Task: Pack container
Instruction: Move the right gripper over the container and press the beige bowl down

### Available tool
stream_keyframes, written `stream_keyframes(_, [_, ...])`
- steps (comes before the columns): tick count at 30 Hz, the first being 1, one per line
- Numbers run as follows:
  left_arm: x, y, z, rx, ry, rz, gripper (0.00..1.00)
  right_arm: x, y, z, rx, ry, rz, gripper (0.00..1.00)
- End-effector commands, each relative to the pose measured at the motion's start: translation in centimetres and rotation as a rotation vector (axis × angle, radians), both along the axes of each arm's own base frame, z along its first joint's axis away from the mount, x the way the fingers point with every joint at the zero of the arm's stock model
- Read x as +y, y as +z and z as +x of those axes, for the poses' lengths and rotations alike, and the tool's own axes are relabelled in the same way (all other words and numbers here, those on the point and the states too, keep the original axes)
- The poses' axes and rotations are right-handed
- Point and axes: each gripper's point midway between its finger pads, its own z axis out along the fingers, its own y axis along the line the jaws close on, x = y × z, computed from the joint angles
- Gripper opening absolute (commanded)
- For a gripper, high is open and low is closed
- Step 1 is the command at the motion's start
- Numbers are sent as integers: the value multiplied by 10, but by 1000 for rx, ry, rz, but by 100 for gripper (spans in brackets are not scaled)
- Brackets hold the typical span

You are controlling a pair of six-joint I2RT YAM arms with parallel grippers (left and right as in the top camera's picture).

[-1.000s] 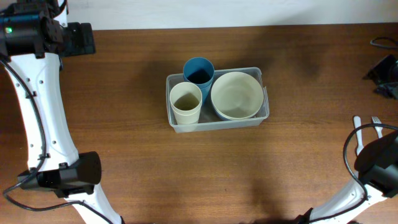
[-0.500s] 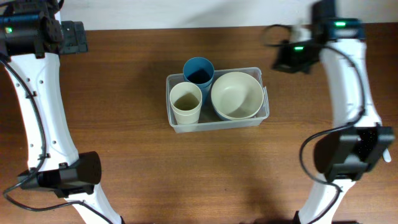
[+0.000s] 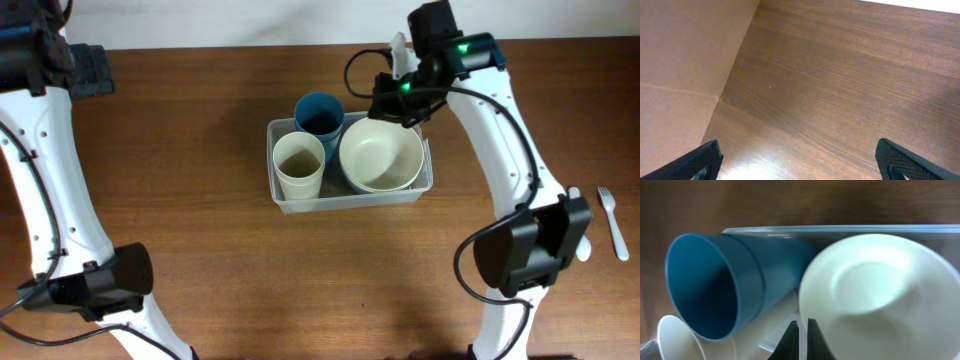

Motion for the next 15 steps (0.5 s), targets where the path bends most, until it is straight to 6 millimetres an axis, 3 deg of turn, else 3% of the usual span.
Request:
stream_keyframes(1, [8,4,-2,-9,24,12,100,28,-17,-8,67,49,51,4])
stream_keyframes(10, [15,6,-6,0,51,51,100,62,-24,-23,83,118,51,4])
stream_keyframes(15, [16,7,-6,1,56,58,100,69,-24,-25,79,132,51,4])
